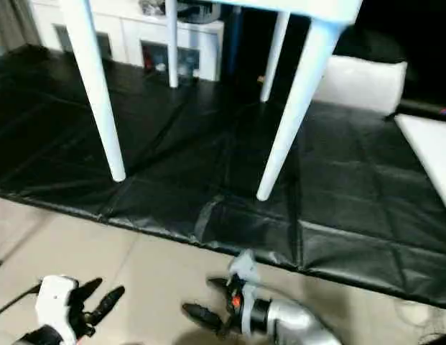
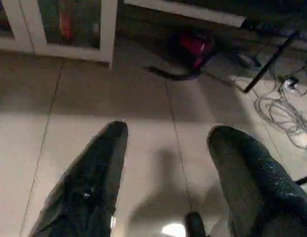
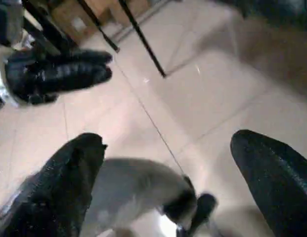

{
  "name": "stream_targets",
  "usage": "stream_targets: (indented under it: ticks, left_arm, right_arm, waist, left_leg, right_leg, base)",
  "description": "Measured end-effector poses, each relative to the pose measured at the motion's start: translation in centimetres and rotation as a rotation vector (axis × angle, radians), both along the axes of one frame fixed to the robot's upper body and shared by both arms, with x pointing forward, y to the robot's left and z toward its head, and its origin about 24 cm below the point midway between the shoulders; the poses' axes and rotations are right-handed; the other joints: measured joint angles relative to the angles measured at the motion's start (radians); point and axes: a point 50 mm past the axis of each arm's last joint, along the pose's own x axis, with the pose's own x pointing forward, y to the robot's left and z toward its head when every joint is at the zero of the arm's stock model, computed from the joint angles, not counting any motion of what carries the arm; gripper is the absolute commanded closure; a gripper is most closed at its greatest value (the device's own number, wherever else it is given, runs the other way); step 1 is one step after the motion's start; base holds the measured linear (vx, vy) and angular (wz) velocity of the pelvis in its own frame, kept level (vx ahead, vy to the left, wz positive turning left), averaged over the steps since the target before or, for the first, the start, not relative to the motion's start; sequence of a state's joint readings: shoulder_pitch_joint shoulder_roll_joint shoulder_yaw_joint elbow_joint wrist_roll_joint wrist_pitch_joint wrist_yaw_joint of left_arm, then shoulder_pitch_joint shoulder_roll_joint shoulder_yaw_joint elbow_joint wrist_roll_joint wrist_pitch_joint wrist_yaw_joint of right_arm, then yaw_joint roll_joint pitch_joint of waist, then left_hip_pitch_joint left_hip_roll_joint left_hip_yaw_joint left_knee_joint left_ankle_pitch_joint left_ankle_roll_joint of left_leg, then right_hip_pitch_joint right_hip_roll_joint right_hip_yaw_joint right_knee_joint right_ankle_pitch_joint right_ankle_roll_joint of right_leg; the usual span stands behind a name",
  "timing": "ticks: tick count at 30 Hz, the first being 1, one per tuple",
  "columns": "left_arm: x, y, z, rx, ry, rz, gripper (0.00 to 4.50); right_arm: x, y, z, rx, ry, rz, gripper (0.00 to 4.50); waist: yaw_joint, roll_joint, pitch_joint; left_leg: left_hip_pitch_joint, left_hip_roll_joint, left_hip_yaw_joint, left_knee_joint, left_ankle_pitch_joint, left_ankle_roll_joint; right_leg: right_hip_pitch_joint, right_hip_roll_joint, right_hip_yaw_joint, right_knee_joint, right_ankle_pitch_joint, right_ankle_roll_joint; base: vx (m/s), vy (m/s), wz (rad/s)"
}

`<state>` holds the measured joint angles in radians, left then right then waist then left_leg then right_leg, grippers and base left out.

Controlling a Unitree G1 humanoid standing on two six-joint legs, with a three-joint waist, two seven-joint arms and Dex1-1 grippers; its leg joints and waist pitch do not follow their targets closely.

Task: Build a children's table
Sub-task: Flip table

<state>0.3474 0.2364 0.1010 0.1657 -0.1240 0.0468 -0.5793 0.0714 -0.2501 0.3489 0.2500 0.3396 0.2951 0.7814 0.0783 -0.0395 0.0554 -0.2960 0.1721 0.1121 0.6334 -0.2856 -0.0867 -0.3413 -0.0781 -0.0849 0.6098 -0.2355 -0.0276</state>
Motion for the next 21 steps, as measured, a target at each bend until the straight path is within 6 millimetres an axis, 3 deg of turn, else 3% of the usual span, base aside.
stream_targets:
  ticks: [3, 4, 7, 9, 11, 12, 13, 14, 15, 16, 17, 18, 19, 21]
  left_arm:
    - [0.9, 0.5, -3.1, 0.062, 0.131, 0.051, 1.57]
    - [0.9, 0.5, -4.0, 0.072, 0.165, 0.087, 1.57]
    - [0.2, 0.5, -5.9, 0.089, 0.257, 0.175, 1.57]
    - [0.3, 0.4, -6.7, 0.087, 0.298, 0.251, 1.57]
    - [0.4, 0.4, -7.2, 0.093, 0.327, 0.3, 1.57]
    - [0.1, 0.5, -7.5, 0.095, 0.346, 0.316, 1.57]
    - [-0.4, 0.7, -7.9, 0.092, 0.374, 0.34, 1.57]
    - [0.1, 0.7, -8.0, 0.083, 0.379, 0.349, 1.57]
    - [0.8, 0.6, -7.8, 0.083, 0.362, 0.348, 1.57]
    - [1.2, 0.3, -7.8, 0.083, 0.342, 0.347, 1.57]
    - [1.0, -0.1, -8.0, 0.08, 0.349, 0.352, 1.57]
    - [0.3, -0.4, -8.6, 0.076, 0.386, 0.36, 1.57]
    - [-0.5, -0.5, -9.1, 0.075, 0.416, 0.369, 1.57]
    - [-0.9, -0.1, -9.3, 0.089, 0.432, 0.406, 1.57]
  right_arm:
    - [0.9, 0.1, -2.4, -0.113, 0.065, -0.07, 0.0]
    - [0.6, 0.0, -3.3, -0.144, 0.101, -0.098, 0.0]
    - [-0.1, -0.7, -5.2, -0.225, 0.162, -0.149, 0.0]
    - [-1.0, -1.2, -6.5, -0.27, 0.214, -0.199, 0.0]
    - [-1.9, -1.6, -7.6, -0.323, 0.278, -0.238, 0.0]
    - [-2.2, -1.8, -8.0, -0.344, 0.301, -0.25, 0.0]
    - [-2.4, -1.6, -8.4, -0.361, 0.32, -0.269, 0.0]
    - [-2.7, -1.6, -8.7, -0.371, 0.332, -0.292, 0.0]
    - [-3.4, -1.8, -9.3, -0.398, 0.367, -0.311, 0.0]
    - [-3.7, -1.7, -9.6, -0.423, 0.389, -0.327, 0.0]
    - [-2.7, -1.8, -9.3, -0.43, 0.369, -0.344, 0.0]
    - [-2.2, -1.9, -9.2, -0.43, 0.351, -0.364, 0.0]
    - [-2.0, -1.8, -9.1, -0.425, 0.342, -0.377, 0.0]
    - [-1.7, -1.2, -9.0, -0.413, 0.334, -0.373, 0.0]
  waist:
    - [-0.023, -0.005, -0.002]
    - [-0.027, -0.004, -0.002]
    - [-0.031, -0.009, -0.002]
    - [-0.042, -0.01, -0.002]
    - [-0.053, 0.0, 0.0]
    - [-0.069, 0.0, -0.001]
    - [-0.091, 0.006, 0.0]
    - [-0.1, 0.002, 0.001]
    - [-0.085, -0.008, -0.003]
    - [-0.073, -0.03, -0.02]
    - [-0.057, -0.03, -0.027]
    - [-0.05, -0.016, -0.034]
    - [-0.048, -0.004, -0.042]
    - [-0.045, 0.0, -0.044]
  left_leg:
    - [0.004, 0.0, 0.002, 0.001, 0.006, 0.003]
    - [0.003, 0.0, 0.002, -0.002, 0.006, 0.003]
    - [0.036, 0.008, 0.054, -0.01, 0.004, 0.007]
    - [0.052, 0.008, 0.089, -0.007, -0.004, 0.021]
    - [0.062, 0.004, 0.105, 0.003, -0.012, 0.034]
    - [0.069, 0.003, 0.118, 0.005, -0.015, 0.04]
    - [0.065, 0.003, 0.135, 0.001, -0.021, 0.049]
    - [0.059, -0.004, 0.131, 0.002, -0.022, 0.052]
    - [0.051, -0.007, 0.131, 0.004, -0.024, 0.054]
    - [0.038, -0.024, 0.137, 0.001, -0.024, 0.053]
    - [0.021, -0.033, 0.124, 0.0, -0.023, 0.053]
    - [0.0, -0.039, 0.103, 0.001, -0.023, 0.053]
    - [-0.012, -0.036, 0.087, 0.003, -0.017, 0.049]
    - [-0.021, -0.019, 0.068, 0.007, -0.012, 0.048]
  right_leg:
    - [-0.004, -0.002, -0.003, -0.007, 0.005, 0.006]
    - [-0.001, -0.007, -0.013, -0.014, 0.005, 0.007]
    - [-0.014, -0.007, 0.015, -0.017, 0.002, 0.011]
    - [-0.025, -0.017, 0.025, -0.016, 0.002, 0.011]
    - [-0.031, -0.018, 0.035, -0.02, 0.002, 0.011]
    - [-0.033, -0.021, 0.035, -0.022, 0.002, 0.011]
    - [-0.034, -0.036, 0.008, -0.018, -0.01, 0.006]
    - [-0.035, -0.061, -0.022, 0.049, -0.034, 0.0]
    - [-0.026, -0.069, -0.035, 0.11, -0.041, -0.003]
    - [0.007, -0.066, -0.012, 0.08, -0.067, 0.006]
    - [0.0, -0.067, 0.0, 0.064, -0.057, 0.057]
    - [-0.01, -0.06, -0.002, 0.052, -0.044, 0.049]
    - [-0.012, -0.048, -0.009, 0.04, -0.04, 0.043]
    - [-0.032, -0.02, -0.004, 0.052, -0.029, -0.026]
  base:
    - [-0.055, 0.025, -0.03]
    - [-0.002, 0.038, -0.19]
    - [0.006, 0.065, -0.47]
    - [0.006, 0.107, -0.7]
    - [0.003, 0.149, -0.7]
    - [-0.007, 0.149, -0.78]
    - [-0.037, 0.132, -0.54]
    - [-0.037, 0.132, -0.54]
    - [0.0, 0.083, -0.02]
    - [0.091, 0.021, -0.06]
    - [0.091, 0.021, -0.06]
    - [0.057, 0.012, -0.26]
    - [0.083, 0.008, 0.06]
    - [0.103, -0.016, 0.15]
